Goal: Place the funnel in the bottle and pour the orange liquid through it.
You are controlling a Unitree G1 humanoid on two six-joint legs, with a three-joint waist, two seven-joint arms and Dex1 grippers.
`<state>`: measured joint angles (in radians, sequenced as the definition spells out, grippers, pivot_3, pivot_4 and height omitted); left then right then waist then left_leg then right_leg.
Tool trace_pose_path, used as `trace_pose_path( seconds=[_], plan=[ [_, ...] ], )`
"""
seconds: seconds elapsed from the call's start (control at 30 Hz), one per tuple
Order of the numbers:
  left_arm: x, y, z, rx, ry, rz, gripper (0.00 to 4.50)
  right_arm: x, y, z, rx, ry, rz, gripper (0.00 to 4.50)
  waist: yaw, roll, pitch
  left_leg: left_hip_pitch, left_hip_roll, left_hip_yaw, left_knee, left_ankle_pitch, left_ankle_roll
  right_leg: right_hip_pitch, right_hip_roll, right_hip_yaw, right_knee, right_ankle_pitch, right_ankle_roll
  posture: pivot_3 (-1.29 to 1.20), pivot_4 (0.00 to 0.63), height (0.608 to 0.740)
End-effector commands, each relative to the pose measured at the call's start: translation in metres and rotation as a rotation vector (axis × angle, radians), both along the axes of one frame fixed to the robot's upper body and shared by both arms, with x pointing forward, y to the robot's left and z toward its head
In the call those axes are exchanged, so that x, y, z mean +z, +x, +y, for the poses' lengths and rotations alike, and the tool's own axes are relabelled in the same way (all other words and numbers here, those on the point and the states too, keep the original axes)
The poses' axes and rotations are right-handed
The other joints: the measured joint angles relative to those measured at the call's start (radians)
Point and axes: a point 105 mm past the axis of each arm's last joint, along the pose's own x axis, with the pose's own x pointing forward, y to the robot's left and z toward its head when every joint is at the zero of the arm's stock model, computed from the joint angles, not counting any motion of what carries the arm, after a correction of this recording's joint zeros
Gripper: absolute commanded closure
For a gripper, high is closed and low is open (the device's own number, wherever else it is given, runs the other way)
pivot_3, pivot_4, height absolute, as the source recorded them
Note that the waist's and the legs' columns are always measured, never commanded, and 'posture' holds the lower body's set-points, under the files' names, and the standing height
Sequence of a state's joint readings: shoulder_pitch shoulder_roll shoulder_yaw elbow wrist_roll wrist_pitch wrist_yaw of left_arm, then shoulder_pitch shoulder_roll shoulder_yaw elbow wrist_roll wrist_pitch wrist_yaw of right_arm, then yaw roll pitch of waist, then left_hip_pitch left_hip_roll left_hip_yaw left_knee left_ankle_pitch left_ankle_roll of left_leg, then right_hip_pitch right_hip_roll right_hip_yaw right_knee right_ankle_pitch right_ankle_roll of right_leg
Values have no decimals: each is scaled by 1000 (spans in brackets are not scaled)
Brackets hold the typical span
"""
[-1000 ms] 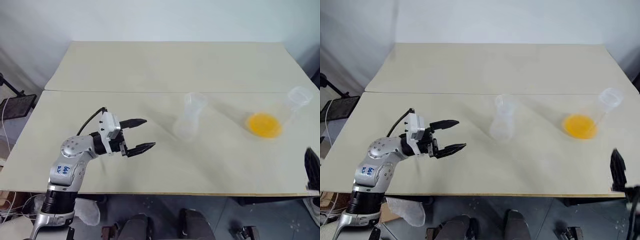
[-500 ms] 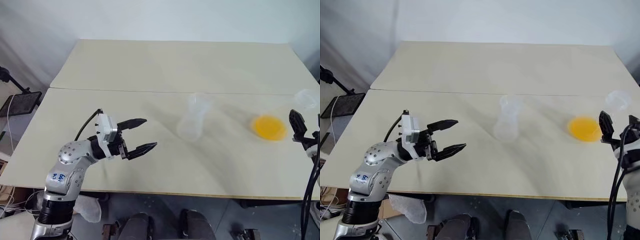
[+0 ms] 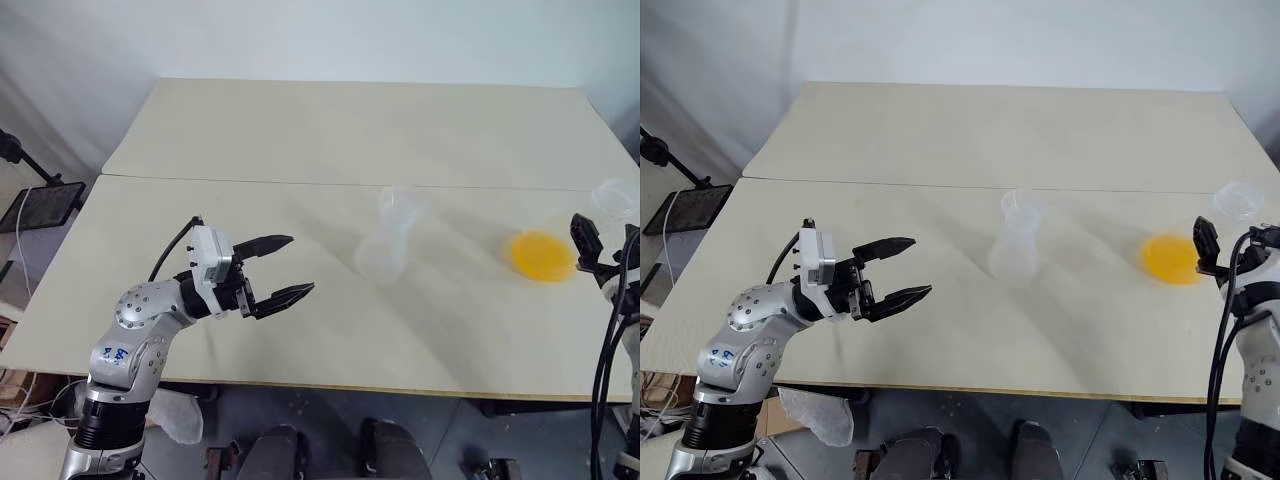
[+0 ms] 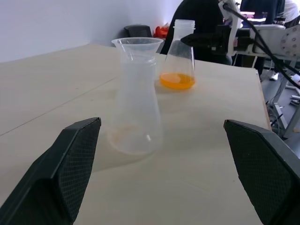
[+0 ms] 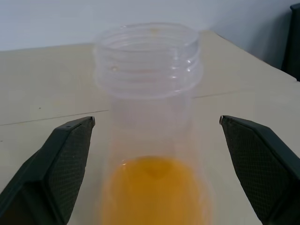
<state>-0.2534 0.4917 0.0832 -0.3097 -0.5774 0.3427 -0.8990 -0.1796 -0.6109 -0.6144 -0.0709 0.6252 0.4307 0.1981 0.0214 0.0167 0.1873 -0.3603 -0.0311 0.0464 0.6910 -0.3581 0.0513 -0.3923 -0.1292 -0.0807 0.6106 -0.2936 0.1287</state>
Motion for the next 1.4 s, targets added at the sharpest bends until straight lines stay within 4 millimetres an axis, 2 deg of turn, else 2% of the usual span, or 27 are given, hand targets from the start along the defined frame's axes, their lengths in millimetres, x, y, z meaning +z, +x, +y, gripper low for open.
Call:
trace_pose_path(
  seconds=[0.03, 0.3, 0.57, 0.9, 1.0, 1.1, 1.13, 1.3, 1.4],
  plan=[
    [14, -10, -5, -56, -12, -45, 36, 15, 2, -5, -5, -27, -60, 0, 0, 0, 0, 0, 0, 0, 0, 0, 0, 0, 0, 0, 0, 0, 0, 0, 150, 740],
    [13, -12, -8, -63, -2, -42, 36, 16, 18, -14, 1, -22, -74, 0, -1, 0, 0, 0, 0, 0, 0, 0, 0, 0, 1, 0, 0, 0, 0, 0, 150, 740],
    [14, -11, -6, -41, 4, -54, 36, 19, 32, -11, 33, -22, -114, 0, -1, 0, 0, 0, 0, 0, 0, 0, 0, 0, 1, -1, -1, 0, 0, 0, 150, 740],
    [14, -11, -4, -22, 12, -61, 36, 18, 36, -5, 56, 8, -155, 0, -1, 0, 0, 0, 0, 0, 0, 0, 0, 0, 0, -1, -1, 0, 0, 0, 150, 740],
    [13, -10, -4, -22, 11, -61, 0, 18, 35, -4, 58, 9, -173, 634, -1, 0, 0, 0, 0, 0, 0, 0, 0, 0, 0, -1, -1, 0, 0, 0, 150, 740],
    [13, -10, -4, -24, 10, -62, 0, 17, 34, -1, 67, 14, -191, 1700, -3, 0, 0, 0, 0, 0, 0, 0, 0, 0, 0, -1, -1, 0, 0, 0, 150, 740],
    [14, -9, -4, -25, 9, -62, 0, 18, 34, 1, 77, 15, -204, 1854, -4, 0, 0, 0, 0, 0, 0, 0, 0, 0, 0, -1, -1, 0, 0, 0, 150, 740],
    [14, -11, -5, -44, 1, -61, 0, 24, 31, 12, 129, 20, -261, 1880, -16, 0, 0, 0, 1, 0, -1, 0, 0, 0, 0, -1, -1, 0, 0, 0, 150, 740],
    [13, -11, -6, -44, -5, -68, 0, 42, 22, 27, 178, -16, -355, 1880, -22, 1, 0, 0, 1, 0, -1, 0, -1, 0, 0, -1, -2, 0, 0, 0, 150, 740]
  ],
)
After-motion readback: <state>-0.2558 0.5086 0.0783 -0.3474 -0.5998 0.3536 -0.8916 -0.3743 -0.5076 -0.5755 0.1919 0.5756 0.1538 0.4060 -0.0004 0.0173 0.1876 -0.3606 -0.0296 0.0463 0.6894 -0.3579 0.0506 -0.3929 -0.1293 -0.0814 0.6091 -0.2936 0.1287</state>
